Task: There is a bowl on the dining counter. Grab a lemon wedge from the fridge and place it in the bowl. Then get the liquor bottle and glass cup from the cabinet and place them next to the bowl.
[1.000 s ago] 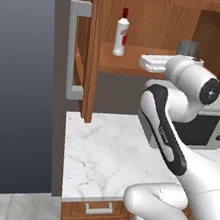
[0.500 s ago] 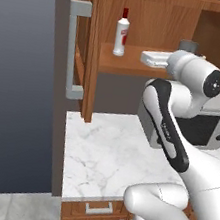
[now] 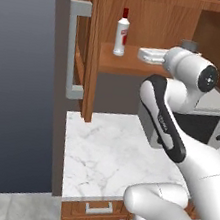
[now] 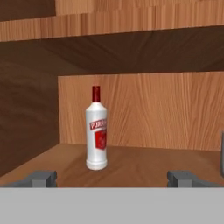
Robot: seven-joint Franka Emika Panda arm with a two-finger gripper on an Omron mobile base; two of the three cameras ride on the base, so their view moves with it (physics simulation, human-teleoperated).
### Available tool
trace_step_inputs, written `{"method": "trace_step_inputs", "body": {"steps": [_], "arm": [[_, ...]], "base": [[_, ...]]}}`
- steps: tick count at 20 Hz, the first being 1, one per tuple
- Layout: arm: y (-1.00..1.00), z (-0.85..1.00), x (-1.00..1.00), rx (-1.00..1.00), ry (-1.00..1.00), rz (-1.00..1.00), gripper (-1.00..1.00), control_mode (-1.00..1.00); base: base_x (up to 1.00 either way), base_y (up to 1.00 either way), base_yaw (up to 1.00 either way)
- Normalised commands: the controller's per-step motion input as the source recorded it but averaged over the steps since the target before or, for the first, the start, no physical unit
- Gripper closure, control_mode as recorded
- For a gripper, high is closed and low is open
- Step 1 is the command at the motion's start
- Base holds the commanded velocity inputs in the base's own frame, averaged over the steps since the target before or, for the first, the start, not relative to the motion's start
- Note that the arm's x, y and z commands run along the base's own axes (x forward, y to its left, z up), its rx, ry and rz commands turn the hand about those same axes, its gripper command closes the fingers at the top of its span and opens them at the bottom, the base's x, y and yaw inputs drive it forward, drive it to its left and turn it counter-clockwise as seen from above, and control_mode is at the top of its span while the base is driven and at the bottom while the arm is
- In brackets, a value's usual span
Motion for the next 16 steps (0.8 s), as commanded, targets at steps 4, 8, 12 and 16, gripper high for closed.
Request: {"method": "trace_step_inputs", "body": {"steps": [4,8,12,16], "arm": [[0.21,0.0,0.55,0.01,0.01,0.0,-1.0,-1.0],[0.13,0.0,0.55,0.02,0.0,0.0,-1.0,-1.0],[0.0,0.0,0.49,0.01,0.06,0.0,-1.0,-1.0],[0.0,0.0,0.56,0.0,0.08,0.0,-1.0,-1.0]], "base": [[0.0,0.0,0.0],[0.0,0.0,0.0],[0.0,0.0,0.0],[0.0,0.0,0.0]]}}
